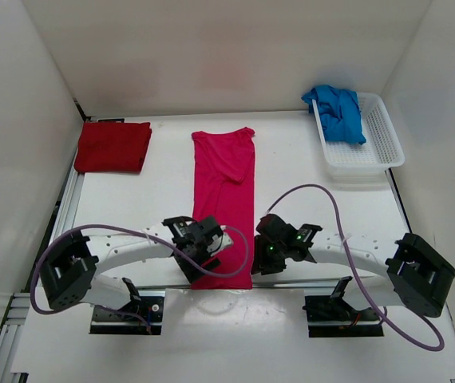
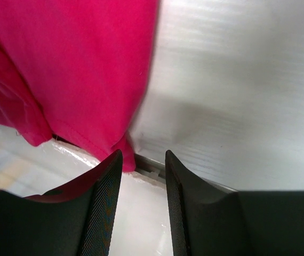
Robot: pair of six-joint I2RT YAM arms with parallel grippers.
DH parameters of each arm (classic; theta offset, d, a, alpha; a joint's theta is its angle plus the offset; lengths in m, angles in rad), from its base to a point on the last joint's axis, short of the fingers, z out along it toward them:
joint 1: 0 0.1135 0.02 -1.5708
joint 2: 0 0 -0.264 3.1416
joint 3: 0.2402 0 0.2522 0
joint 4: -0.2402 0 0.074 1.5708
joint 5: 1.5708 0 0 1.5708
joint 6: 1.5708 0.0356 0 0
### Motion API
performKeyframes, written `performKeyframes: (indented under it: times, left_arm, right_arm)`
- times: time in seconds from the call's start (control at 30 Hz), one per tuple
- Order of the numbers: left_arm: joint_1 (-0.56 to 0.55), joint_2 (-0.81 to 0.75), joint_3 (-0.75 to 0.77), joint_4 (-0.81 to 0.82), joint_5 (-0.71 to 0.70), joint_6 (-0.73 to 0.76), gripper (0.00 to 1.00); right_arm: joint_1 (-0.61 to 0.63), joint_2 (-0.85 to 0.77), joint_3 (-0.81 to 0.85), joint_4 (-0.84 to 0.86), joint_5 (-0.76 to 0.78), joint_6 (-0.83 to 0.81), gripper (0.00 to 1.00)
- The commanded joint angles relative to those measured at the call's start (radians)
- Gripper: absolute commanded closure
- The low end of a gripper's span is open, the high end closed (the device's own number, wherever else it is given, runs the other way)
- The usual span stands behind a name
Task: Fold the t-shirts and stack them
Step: Grab the bottom of the folded rectangular tshirt with both arms
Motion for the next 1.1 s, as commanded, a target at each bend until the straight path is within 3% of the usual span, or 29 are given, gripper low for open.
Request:
performKeyframes:
  times: [0.0,0.23,0.4,0.47,0.57,0.6,0.67,0.7,0.73,0.8,0.87,0.97,1.07]
  left_arm:
    - [-0.066,-0.024,-0.043,0.034,-0.001,0.0,0.15]
    - [-0.109,-0.035,-0.062,0.131,-0.042,0.0,0.15]
    - [-0.109,-0.094,-0.093,0.181,-0.18,0.0,0.21]
    - [-0.087,-0.131,-0.019,0.181,-0.349,0.0,0.23]
    - [0.057,-0.183,0.207,0.138,-0.378,0.0,0.21]
    - [0.093,-0.197,0.266,0.121,-0.299,0.0,0.14]
    - [0.174,-0.277,0.358,0.106,-0.149,0.0,0.11]
    - [0.191,-0.311,0.358,0.106,0.024,0.0,0.09]
    - [0.2,-0.366,0.334,0.118,0.1,0.0,0.08]
    - [0.2,-0.4,0.196,0.129,0.233,0.0,0.07]
    - [0.216,-0.4,0.013,0.151,0.275,0.0,0.07]
    - [0.309,-0.411,-0.21,0.191,0.387,0.0,0.1]
    - [0.323,-0.437,-0.299,0.242,0.387,0.0,0.11]
  right_arm:
    - [0.017,-0.008,0.027,0.016,0.005,-0.008,0.57]
    - [0.028,-0.018,0.016,0.04,0.037,0.021,0.56]
    - [0.049,-0.027,0.016,0.02,0.046,0.045,0.56]
    - [0.049,-0.027,0.016,-0.004,0.069,0.055,0.56]
    - [0.058,-0.045,0.016,-0.004,0.069,0.081,0.56]
    - [0.058,-0.056,0.007,-0.004,0.078,0.09,0.56]
    - [0.068,-0.056,0.007,-0.004,0.078,0.09,0.56]
    - [0.068,-0.056,0.007,-0.004,0.088,0.09,0.56]
    - [0.068,-0.056,0.007,-0.004,0.088,0.09,0.56]
    - [0.077,-0.056,-0.004,-0.004,0.111,0.102,0.56]
    - [0.089,-0.056,-0.013,0.005,0.111,0.114,0.56]
    - [0.11,-0.056,-0.025,0.016,0.132,0.134,0.56]
    - [0.133,-0.056,-0.045,0.027,0.144,0.145,0.56]
